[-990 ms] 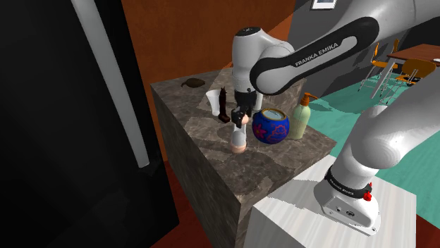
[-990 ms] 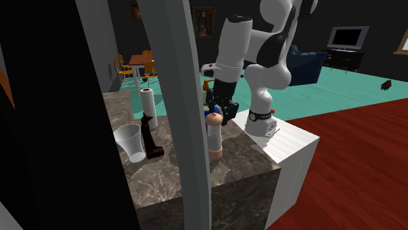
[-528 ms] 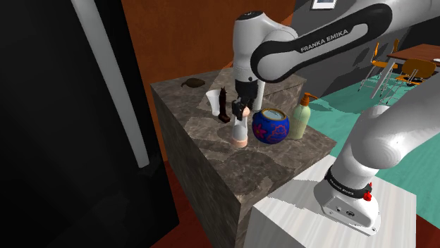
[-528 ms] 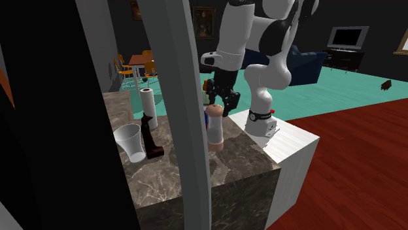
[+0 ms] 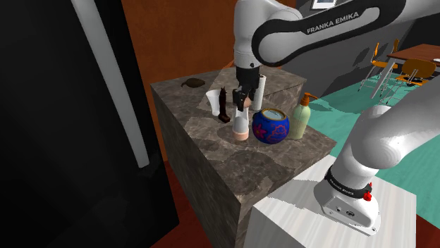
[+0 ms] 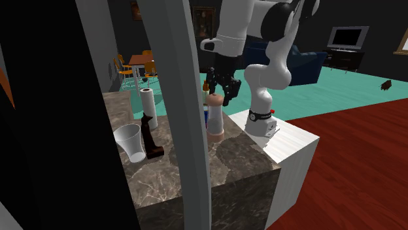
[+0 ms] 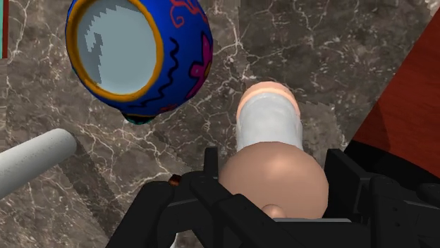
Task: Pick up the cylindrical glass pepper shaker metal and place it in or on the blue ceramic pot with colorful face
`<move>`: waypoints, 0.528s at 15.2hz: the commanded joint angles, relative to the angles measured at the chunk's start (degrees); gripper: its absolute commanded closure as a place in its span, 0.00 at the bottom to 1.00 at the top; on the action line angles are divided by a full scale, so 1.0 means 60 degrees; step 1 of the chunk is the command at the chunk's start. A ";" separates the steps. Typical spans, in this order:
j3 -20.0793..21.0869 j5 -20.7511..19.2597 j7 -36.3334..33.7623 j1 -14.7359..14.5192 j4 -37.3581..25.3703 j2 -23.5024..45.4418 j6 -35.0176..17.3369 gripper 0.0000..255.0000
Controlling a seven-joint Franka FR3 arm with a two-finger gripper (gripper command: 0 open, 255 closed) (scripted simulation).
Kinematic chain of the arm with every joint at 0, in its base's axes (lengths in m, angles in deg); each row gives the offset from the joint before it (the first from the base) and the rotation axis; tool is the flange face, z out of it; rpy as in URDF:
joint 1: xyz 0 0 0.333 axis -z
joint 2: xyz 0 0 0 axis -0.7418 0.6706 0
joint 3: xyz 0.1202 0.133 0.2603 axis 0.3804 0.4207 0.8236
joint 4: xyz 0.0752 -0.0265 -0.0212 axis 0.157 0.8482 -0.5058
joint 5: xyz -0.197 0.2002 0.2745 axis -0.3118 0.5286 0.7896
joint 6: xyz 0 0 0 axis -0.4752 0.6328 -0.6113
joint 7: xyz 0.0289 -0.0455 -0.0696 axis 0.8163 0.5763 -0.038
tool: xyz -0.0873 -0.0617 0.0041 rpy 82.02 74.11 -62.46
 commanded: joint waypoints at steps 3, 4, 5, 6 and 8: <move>-0.0032 0.0018 0.0074 -0.0003 -0.0441 -0.0085 0.0523 1.00; -0.0042 0.0020 0.0095 -0.0001 -0.0554 -0.0104 0.0653 1.00; -0.0052 0.0022 0.0115 0.0001 -0.0669 -0.0120 0.0783 1.00; -0.0061 0.0023 0.0136 0.0003 -0.0786 -0.0134 0.0912 1.00; -0.0079 0.0024 0.0174 0.0008 -0.1024 -0.0155 0.1169 1.00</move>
